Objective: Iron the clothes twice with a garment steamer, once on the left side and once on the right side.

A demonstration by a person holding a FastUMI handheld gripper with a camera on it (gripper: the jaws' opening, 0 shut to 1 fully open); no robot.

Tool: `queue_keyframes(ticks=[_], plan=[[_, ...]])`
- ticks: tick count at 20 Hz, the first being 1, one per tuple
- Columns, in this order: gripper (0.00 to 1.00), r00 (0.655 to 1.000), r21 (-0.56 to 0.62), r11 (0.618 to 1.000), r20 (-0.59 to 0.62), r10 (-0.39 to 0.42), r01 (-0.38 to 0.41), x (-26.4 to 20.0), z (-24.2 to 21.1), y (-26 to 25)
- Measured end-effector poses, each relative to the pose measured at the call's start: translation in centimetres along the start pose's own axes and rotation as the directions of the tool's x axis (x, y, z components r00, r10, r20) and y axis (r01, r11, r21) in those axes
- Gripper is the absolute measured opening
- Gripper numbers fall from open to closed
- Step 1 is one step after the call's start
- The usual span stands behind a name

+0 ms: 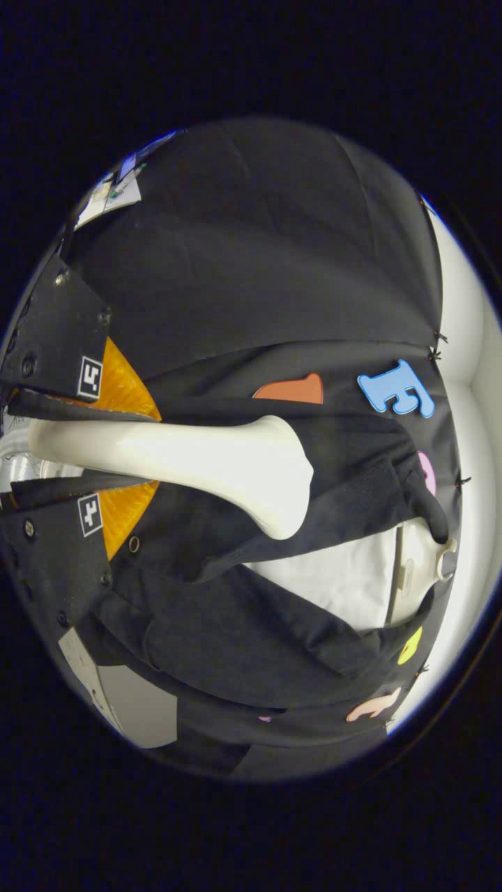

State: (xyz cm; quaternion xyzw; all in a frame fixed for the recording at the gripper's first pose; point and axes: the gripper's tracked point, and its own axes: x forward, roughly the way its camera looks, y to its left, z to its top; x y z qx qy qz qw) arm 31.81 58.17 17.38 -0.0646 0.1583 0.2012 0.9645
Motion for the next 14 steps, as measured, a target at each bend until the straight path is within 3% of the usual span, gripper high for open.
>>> queue_keyframes(ticks=[14], plan=[[0.36, 0.989, 0.033, 0.999, -0.146, 0.019, -0.015, 2.4, -7.7, -1.5]])
